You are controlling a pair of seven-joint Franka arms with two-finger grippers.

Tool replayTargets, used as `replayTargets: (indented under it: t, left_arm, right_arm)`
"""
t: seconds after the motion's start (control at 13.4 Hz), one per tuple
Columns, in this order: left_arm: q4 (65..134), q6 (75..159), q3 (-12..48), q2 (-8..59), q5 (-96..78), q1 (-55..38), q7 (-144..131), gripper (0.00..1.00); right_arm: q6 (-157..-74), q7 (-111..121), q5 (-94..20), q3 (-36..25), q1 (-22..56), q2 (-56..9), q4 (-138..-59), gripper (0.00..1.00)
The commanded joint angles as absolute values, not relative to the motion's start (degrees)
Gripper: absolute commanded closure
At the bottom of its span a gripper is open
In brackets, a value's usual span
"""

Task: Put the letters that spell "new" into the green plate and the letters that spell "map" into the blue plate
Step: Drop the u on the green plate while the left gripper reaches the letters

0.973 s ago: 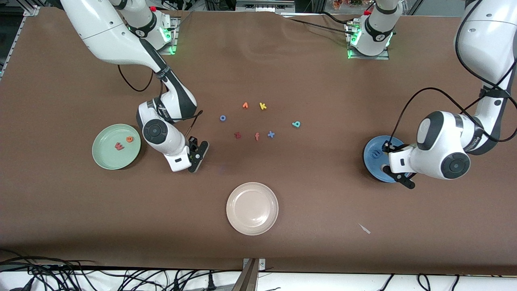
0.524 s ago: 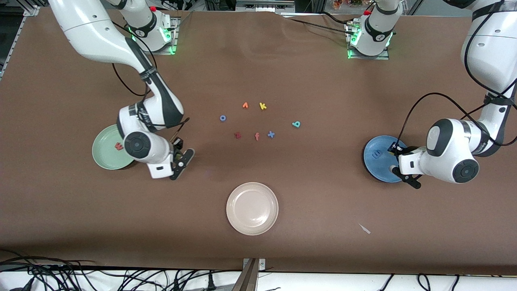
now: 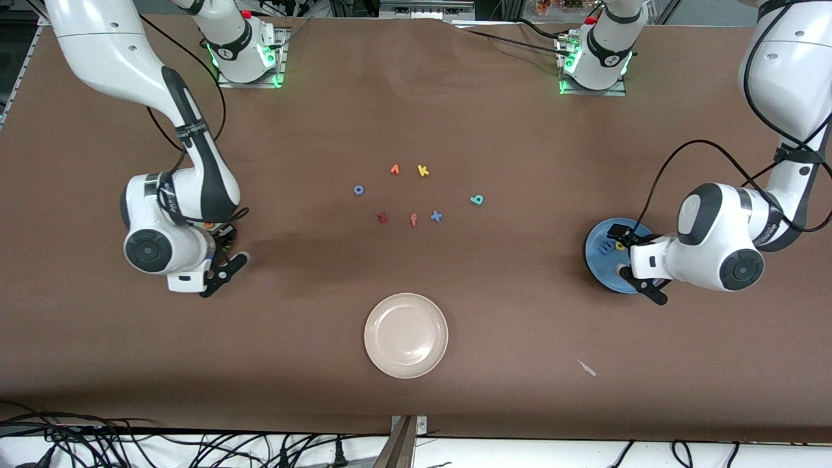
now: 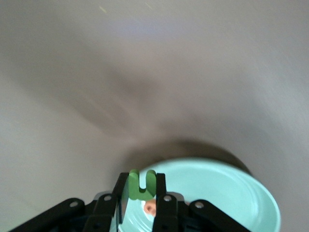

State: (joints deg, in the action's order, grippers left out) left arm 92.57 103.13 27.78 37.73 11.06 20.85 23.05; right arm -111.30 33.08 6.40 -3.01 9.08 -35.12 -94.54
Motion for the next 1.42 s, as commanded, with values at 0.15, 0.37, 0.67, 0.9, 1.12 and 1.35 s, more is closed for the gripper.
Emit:
replayTargets:
  t: [0.15,0.37,0.67,0.9,1.12,1.35]
  left_arm:
    - [92.9,101.43,34.09,36.39,11.78,20.04,7.42,0.0]
    - [92.99,102.04,34.54,36.47,11.78,15.48,-2.78,0.0]
    - [93.78,105.1,34.54,36.74,11.78,10.47,-16.67,0.0]
    - [101.04,114.13,34.63,35.43,12.92,8.88,-27.21,0.0]
    - [110.28,123.55,37.25,31.57,12.92,8.35,-36.71,0.0]
    - [111.09,124.88,39.03,31.64,13.01,5.2,-52.05,0.0]
  right_arm:
    - [-110.04,31.38,5.63,-7.21,6.69,-34.45,-94.75,0.78]
    - [-108.12,25.25,4.83,-6.95,6.59,-33.05,-94.57,0.0]
    - [-105.64,17.24,2.74,-4.58,7.29,-32.61,-93.6,0.0]
    - [-105.56,10.31,0.7,-3.43,8.87,-32.52,-93.52,0.0]
    - [-103.12,1.26,0.7,-1.41,10.37,-30.59,-93.52,0.0]
    - [-98.89,-3.51,0.7,-0.09,10.55,-28.31,-93.08,0.0]
